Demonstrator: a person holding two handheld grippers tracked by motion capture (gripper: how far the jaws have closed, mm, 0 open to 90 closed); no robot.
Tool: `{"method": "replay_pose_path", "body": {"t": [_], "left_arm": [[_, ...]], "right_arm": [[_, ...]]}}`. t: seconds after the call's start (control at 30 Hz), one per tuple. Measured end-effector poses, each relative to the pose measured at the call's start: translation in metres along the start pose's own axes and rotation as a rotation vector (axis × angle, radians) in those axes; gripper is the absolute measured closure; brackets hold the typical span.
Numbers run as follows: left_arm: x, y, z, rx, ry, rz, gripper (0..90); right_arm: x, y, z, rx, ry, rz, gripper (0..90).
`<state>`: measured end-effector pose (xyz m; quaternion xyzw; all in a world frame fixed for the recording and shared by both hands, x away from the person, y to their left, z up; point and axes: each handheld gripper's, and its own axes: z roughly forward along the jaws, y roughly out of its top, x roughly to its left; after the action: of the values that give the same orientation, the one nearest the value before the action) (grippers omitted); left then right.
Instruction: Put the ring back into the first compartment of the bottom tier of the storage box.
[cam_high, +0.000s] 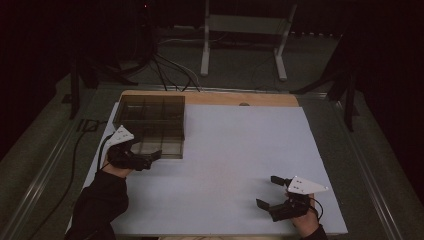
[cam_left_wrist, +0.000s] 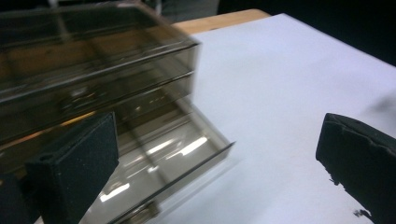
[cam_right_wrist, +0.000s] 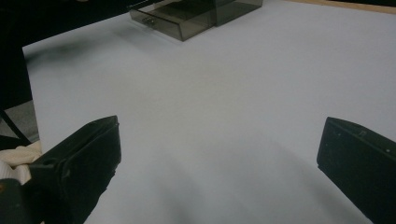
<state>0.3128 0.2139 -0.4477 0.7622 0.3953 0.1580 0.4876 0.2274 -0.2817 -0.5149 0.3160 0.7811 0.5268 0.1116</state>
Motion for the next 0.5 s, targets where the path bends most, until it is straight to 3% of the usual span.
{"method": "replay_pose_path", "body": {"t": [0.1,0.27,0.5], "left_arm": [[-0.007,0.001,0.001,-0.004,-0.044,0.006,0.6],[-0.013,-0.004,0.003,-0.012,-0.079,0.011,0.6],[-0.018,-0.018,0.003,-0.010,-0.094,0.029,0.6]], "right_arm": [[0.001,0.000,0.001,0.002,-0.001,-0.005,0.0],[0.000,0.000,0.000,0.001,-0.004,-0.001,0.0],[0.001,0.000,0.000,0.003,-0.002,-0.003,0.0]]}}
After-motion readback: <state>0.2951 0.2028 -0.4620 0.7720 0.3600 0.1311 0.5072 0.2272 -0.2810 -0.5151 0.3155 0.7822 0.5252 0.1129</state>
